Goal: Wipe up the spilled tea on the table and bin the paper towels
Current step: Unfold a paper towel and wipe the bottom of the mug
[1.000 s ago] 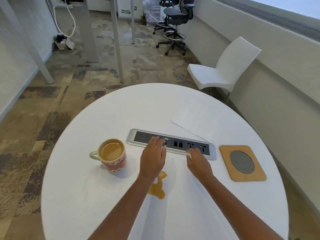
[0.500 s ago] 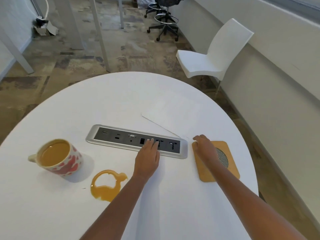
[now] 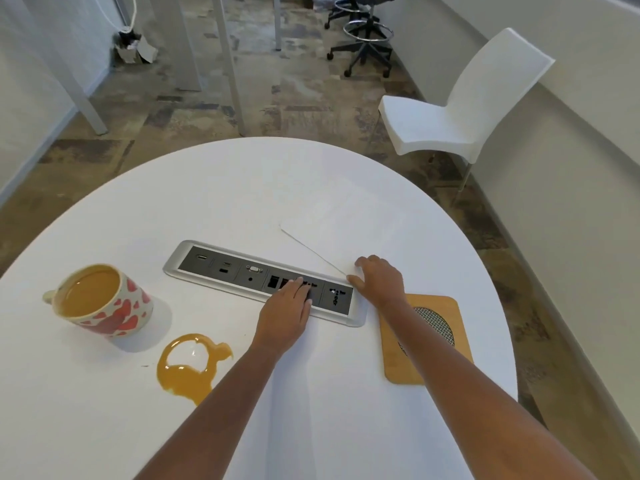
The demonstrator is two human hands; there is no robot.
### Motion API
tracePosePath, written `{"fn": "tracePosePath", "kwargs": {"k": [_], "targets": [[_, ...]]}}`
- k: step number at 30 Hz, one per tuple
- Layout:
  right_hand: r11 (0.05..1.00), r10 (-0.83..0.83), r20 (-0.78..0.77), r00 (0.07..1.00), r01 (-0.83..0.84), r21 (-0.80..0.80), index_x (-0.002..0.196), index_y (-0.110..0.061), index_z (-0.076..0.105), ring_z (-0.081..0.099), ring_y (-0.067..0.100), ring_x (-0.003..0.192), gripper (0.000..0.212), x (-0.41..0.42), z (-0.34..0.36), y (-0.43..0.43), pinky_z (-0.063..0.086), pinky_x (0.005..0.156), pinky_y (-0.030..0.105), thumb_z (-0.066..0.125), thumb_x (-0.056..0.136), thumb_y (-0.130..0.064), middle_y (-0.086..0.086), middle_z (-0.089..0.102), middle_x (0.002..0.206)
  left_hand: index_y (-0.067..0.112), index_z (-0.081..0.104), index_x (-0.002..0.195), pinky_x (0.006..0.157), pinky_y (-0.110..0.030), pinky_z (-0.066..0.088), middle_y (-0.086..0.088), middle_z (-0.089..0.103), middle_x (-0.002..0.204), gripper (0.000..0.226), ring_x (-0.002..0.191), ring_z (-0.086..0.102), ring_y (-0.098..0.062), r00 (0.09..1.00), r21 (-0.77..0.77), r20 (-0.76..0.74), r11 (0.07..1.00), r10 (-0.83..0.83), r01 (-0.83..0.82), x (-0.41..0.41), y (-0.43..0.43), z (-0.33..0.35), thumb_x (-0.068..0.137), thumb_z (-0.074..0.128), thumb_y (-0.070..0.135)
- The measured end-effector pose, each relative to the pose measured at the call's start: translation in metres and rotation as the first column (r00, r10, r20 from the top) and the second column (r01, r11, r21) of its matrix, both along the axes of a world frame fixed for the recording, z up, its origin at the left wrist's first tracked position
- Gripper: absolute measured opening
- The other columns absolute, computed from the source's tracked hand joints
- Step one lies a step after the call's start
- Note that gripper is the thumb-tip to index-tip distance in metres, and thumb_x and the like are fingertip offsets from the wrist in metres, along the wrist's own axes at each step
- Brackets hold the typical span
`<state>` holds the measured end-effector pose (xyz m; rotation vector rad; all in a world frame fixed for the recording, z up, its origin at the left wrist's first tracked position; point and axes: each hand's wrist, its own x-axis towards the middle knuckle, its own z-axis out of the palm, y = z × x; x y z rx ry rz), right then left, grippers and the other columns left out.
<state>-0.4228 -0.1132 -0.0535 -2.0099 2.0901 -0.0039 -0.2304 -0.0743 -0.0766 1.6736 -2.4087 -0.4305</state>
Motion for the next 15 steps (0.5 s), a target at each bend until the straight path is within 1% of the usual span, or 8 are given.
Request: {"fn": "tracePosePath", "kwargs": {"k": [2,5,7,9,10,11,13,15], "targets": [[1.000,0.012,-0.045,0.999,-0.012,-0.012,0.117,-0.010,0.054,0.057,0.028,0.108,0.036,0.002,0.000,-0.003,0.046,0.083,0.035,0.048,0.093,-0.035,0.010,0.060,0.116,0.010,0.039,0.136,0.113,-0.025,0.022,-0.005,0.037,0.149,0.041,0.139,0.030,-0.013,1.000,-0.015,-0.008,1.000,0.007,-0.007,0.000,0.000,0.002,0.100,0.027,0.024],[0.998,0.058,-0.111,0.992,-0.061,-0.026,0.113,-0.009,0.053,0.061,0.028,0.098,0.028,0.006,0.000,-0.007,0.044,0.074,0.032,0.045,0.093,-0.027,0.010,0.064,0.107,0.010,0.042,0.134,0.112,-0.024,0.023,-0.005,0.039,0.147,0.039,0.137,0.032,-0.013,0.999,-0.013,-0.018,0.999,0.031,-0.031,-0.003,0.000,0.003,0.100,0.027,0.024],[0.995,0.089,-0.146,0.985,-0.094,-0.025,0.108,-0.008,0.053,0.063,0.028,0.092,0.022,0.008,0.000,-0.007,0.035,0.062,0.027,0.042,0.091,-0.018,0.011,0.066,0.103,0.010,0.043,0.133,0.112,-0.025,0.024,-0.006,0.040,0.146,0.039,0.137,0.033,-0.014,0.999,-0.013,-0.022,0.999,0.043,-0.043,-0.005,0.000,0.004,0.100,0.027,0.024],[0.992,0.119,-0.173,0.978,-0.123,-0.012,0.097,-0.012,0.049,0.062,0.030,0.084,0.012,0.010,0.001,-0.008,0.020,0.049,0.023,0.039,0.090,-0.011,0.013,0.066,0.100,0.009,0.043,0.133,0.111,-0.025,0.025,-0.006,0.040,0.147,0.039,0.137,0.034,-0.014,0.998,-0.004,-0.026,0.999,0.051,-0.051,-0.007,0.000,0.005,0.100,0.027,0.024],[0.991,0.128,-0.177,0.976,-0.132,-0.012,0.092,-0.015,0.043,0.059,0.030,0.078,0.008,0.010,0.002,-0.008,0.014,0.047,0.024,0.038,0.090,-0.009,0.013,0.066,0.099,0.010,0.042,0.133,0.111,-0.025,0.025,-0.006,0.040,0.147,0.040,0.137,0.034,-0.014,0.998,0.002,-0.029,0.998,0.055,-0.055,-0.007,0.000,0.006,0.100,0.026,0.024],[0.991,0.124,-0.175,0.977,-0.130,-0.020,0.090,-0.016,0.041,0.056,0.030,0.074,0.009,0.010,0.003,-0.009,0.012,0.047,0.023,0.037,0.090,-0.008,0.014,0.067,0.098,0.011,0.043,0.133,0.111,-0.024,0.025,-0.005,0.040,0.147,0.040,0.136,0.034,-0.014,0.998,0.008,-0.034,0.998,0.059,-0.059,-0.006,0.000,0.006,0.100,0.026,0.025],[0.994,0.084,-0.146,0.986,-0.094,-0.061,0.095,-0.012,0.050,0.060,0.030,0.077,0.014,0.009,0.004,-0.013,0.021,0.050,0.022,0.037,0.091,-0.009,0.013,0.068,0.098,0.012,0.044,0.132,0.109,-0.023,0.027,-0.003,0.041,0.146,0.039,0.135,0.035,-0.013,0.997,0.018,-0.045,0.998,0.066,-0.065,-0.006,-0.001,0.008,0.100,0.026,0.025],[0.994,0.025,-0.101,0.995,-0.035,-0.104,0.104,-0.009,0.056,0.064,0.030,0.087,0.021,0.007,0.009,-0.017,0.037,0.061,0.027,0.038,0.093,-0.013,0.012,0.068,0.098,0.013,0.049,0.128,0.105,-0.024,0.032,-0.003,0.044,0.143,0.038,0.133,0.039,-0.014,0.995,0.024,-0.051,0.996,0.085,-0.083,-0.007,-0.002,0.010,0.100,0.026,0.026]]}}
